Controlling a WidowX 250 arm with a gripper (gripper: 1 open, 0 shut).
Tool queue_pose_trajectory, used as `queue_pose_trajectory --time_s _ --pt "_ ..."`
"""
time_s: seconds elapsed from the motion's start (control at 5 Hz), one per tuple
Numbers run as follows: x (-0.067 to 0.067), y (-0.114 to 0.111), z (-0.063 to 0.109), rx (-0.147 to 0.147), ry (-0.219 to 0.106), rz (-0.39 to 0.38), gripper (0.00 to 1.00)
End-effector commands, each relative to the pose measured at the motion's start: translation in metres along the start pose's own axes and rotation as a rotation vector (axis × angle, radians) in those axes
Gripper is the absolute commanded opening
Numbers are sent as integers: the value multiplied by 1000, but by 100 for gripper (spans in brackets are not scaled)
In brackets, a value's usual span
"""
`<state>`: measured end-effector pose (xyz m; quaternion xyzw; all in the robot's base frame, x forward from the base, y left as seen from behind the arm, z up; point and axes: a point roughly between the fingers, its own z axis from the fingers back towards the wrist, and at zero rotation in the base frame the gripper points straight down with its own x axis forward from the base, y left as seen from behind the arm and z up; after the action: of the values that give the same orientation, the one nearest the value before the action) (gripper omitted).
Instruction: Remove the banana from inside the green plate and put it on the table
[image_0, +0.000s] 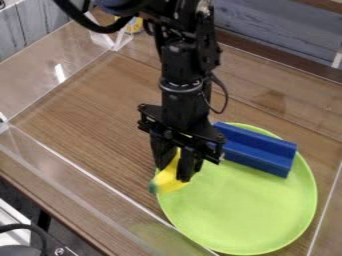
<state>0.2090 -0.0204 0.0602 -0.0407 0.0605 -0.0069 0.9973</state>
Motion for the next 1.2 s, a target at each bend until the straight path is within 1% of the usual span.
queue_pose_trajectory --time_s 0.0,0.8,1.0 --pt "7 2 17 -5 -60 -8 0" --pt "2 7 28 -11 -59 -18 0" --pt "4 9 29 -11 -60 -14 0"
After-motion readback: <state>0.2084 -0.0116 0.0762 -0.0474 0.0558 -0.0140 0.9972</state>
